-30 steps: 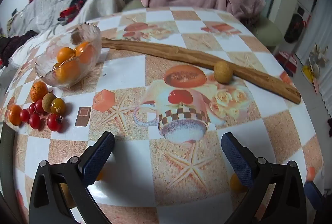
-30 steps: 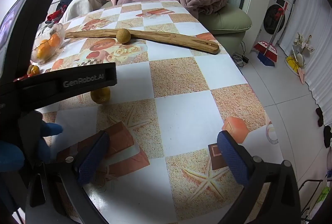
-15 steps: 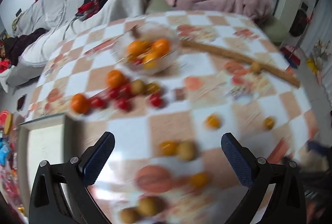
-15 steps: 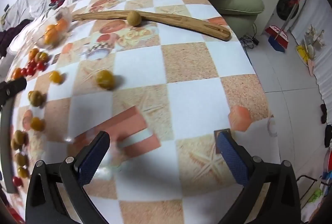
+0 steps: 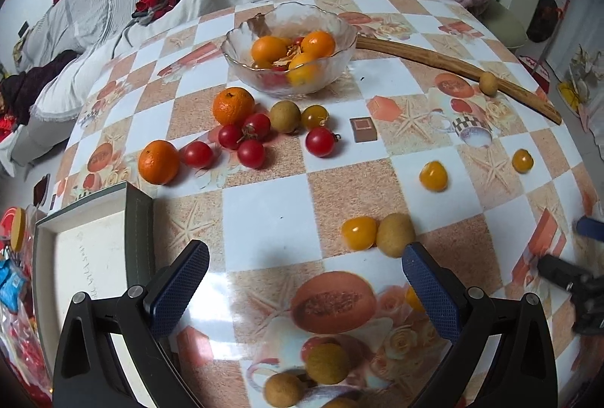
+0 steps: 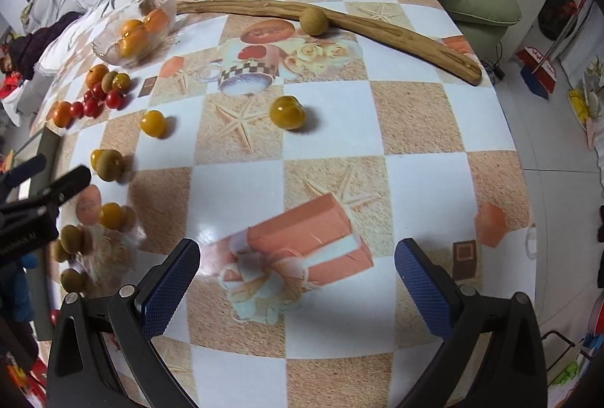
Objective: Organize fruits
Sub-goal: 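Move both grippers toward the scattered yellow cherry tomatoes on the table, then grasp a yellow cherry tomato with the left gripper while the right gripper grasps another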
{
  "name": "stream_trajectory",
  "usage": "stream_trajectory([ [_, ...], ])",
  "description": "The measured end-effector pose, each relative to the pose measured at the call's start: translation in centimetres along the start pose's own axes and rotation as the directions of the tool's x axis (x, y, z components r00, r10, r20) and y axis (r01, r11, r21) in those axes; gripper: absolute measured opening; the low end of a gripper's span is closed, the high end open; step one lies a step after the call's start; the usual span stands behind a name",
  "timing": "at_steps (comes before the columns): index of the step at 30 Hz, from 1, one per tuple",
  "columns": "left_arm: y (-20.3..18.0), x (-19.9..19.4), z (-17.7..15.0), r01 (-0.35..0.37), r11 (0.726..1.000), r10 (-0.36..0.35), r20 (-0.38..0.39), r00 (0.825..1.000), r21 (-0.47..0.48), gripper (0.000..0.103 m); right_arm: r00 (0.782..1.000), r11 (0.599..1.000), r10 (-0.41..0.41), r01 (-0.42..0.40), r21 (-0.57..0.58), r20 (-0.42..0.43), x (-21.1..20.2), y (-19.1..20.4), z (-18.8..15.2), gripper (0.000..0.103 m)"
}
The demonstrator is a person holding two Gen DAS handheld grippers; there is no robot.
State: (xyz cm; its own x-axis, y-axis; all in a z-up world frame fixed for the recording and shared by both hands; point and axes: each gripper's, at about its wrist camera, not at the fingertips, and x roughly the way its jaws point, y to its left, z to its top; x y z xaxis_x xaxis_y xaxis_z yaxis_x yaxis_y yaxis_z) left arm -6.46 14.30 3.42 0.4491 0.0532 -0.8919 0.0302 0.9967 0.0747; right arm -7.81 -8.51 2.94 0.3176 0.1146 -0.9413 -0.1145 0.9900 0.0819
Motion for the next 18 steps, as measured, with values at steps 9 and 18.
stream_trajectory([
  [9,0.5,1.9,0.1,0.014,0.998,-0.012,-0.034,0.999,0.060,0.095,1.000,1.000,0.007,-0.007,-0.015,-0.006,0.8,0.6,1.1,0.103],
  [18,-2.5,3.1,1.2,0.040,0.994,-0.037,-0.025,0.999,0.106,0.091,1.000,1.000,0.004,-0.004,-0.017,0.008,2.0,0.8,3.7,0.101],
])
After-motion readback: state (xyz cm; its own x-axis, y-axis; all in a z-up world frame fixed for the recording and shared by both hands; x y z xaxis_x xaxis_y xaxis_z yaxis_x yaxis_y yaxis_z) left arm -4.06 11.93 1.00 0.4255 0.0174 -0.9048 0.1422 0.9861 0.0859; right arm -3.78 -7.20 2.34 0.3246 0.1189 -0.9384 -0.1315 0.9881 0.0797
